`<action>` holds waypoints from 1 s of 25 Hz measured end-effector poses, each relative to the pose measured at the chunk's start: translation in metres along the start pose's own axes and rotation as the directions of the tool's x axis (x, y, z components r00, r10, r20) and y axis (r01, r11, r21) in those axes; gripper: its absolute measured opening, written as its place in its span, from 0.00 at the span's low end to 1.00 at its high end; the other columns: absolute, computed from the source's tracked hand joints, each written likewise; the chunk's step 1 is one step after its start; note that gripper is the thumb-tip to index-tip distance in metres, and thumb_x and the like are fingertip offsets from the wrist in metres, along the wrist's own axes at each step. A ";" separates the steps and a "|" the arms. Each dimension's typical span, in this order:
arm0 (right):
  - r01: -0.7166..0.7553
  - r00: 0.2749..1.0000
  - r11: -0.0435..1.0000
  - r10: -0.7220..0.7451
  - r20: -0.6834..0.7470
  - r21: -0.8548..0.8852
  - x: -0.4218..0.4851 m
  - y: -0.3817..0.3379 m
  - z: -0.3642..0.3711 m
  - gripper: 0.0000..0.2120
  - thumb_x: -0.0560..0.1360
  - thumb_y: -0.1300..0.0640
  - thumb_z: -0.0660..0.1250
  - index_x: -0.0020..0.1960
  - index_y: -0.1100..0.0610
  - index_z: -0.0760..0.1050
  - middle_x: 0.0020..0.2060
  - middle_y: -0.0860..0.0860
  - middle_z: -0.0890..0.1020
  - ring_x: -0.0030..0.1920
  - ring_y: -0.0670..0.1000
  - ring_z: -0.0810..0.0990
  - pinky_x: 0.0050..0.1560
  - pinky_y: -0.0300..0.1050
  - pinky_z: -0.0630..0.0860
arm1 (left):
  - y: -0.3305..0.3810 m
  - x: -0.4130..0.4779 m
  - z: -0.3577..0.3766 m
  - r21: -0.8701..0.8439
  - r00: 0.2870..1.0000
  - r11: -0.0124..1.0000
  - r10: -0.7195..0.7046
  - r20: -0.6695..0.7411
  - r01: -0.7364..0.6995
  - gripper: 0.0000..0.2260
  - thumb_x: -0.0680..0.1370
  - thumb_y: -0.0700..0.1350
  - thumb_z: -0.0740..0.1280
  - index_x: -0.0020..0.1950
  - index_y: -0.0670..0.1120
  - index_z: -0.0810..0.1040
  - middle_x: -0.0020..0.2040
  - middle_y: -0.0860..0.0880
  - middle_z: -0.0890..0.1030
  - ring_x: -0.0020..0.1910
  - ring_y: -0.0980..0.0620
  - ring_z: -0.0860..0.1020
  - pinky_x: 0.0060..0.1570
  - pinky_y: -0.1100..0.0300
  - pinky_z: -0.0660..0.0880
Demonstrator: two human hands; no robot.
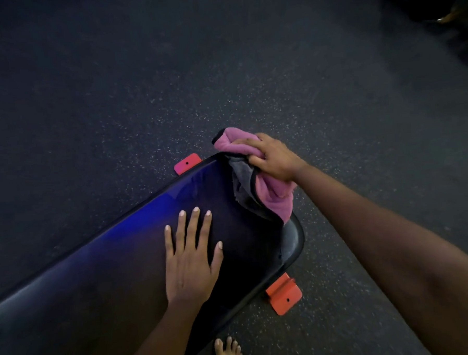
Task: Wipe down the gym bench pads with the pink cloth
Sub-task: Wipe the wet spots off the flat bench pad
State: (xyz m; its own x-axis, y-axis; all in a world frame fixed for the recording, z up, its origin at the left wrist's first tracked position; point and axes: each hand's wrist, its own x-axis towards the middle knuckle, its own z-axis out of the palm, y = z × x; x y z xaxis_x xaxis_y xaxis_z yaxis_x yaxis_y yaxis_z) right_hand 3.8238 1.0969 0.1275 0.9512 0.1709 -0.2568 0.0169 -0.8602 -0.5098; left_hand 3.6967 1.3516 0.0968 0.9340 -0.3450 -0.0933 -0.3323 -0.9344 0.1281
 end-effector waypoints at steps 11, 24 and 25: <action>-0.083 0.990 0.946 0.113 -0.079 0.312 -0.070 0.029 0.011 0.25 0.70 0.45 0.56 0.66 0.47 0.71 0.63 0.49 0.74 0.64 0.48 0.70 0.66 0.41 0.62 | 0.001 0.001 -0.002 0.006 1.000 1.000 0.001 0.022 -0.001 0.27 0.77 0.57 0.48 0.75 0.48 0.56 0.75 0.44 0.62 0.75 0.45 0.54 0.72 0.44 0.48; -0.286 0.805 0.617 0.570 -0.166 0.733 -0.180 -0.011 0.078 0.28 0.71 0.47 0.71 0.67 0.34 0.64 0.66 0.32 0.67 0.65 0.36 0.68 0.66 0.38 0.63 | 0.002 -0.001 -0.006 -0.027 0.999 1.000 -0.004 0.039 0.005 0.29 0.77 0.58 0.44 0.76 0.46 0.53 0.76 0.44 0.58 0.76 0.44 0.52 0.73 0.42 0.48; -0.261 0.743 0.563 0.636 -0.209 0.784 -0.186 -0.017 0.092 0.29 0.71 0.47 0.71 0.69 0.37 0.65 0.67 0.34 0.69 0.66 0.37 0.69 0.68 0.41 0.64 | 0.002 -0.001 -0.006 -0.033 0.999 0.999 -0.003 0.038 0.004 0.29 0.77 0.58 0.44 0.76 0.47 0.53 0.76 0.44 0.58 0.76 0.44 0.52 0.73 0.42 0.48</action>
State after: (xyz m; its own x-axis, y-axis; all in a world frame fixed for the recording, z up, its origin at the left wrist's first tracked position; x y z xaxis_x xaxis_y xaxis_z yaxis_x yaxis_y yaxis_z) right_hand 3.6178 1.1244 0.1084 0.7818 -0.5206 -0.3430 -0.4800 -0.1515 -0.8641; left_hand 3.6957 1.3505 0.1035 0.9292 -0.3457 -0.1309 -0.3243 -0.9323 0.1603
